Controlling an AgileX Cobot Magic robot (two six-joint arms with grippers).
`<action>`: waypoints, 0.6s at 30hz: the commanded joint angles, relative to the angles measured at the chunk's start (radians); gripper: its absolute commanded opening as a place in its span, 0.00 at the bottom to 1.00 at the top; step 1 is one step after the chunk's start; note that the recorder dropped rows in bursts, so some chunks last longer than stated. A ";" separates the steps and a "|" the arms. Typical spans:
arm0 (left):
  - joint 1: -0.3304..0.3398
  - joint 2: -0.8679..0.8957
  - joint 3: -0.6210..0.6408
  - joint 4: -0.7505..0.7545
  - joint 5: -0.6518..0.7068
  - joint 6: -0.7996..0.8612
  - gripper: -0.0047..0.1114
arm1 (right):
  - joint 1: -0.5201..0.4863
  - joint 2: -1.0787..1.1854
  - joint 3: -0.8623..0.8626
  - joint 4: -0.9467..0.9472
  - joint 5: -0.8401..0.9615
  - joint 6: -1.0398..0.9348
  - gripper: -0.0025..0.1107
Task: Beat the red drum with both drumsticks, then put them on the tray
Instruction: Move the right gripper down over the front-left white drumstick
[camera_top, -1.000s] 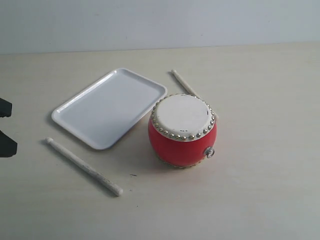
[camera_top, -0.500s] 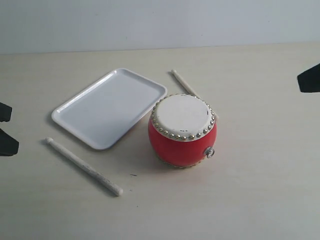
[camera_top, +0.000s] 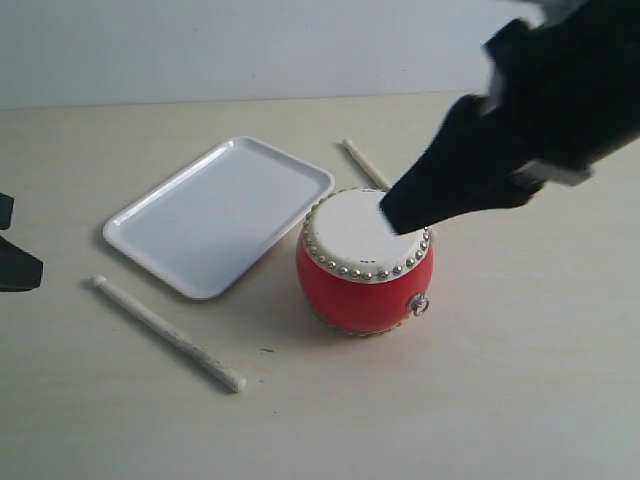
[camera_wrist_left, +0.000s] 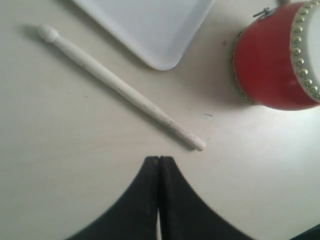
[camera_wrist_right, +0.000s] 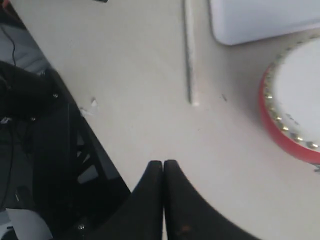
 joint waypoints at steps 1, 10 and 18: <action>-0.007 -0.037 0.023 0.081 -0.017 -0.053 0.04 | 0.184 0.168 -0.081 -0.108 -0.049 0.108 0.02; -0.005 -0.075 0.061 0.213 -0.090 -0.208 0.04 | 0.334 0.501 -0.287 -0.216 -0.054 0.200 0.02; -0.005 -0.075 0.061 0.191 -0.073 -0.229 0.04 | 0.367 0.711 -0.445 -0.215 -0.034 0.189 0.02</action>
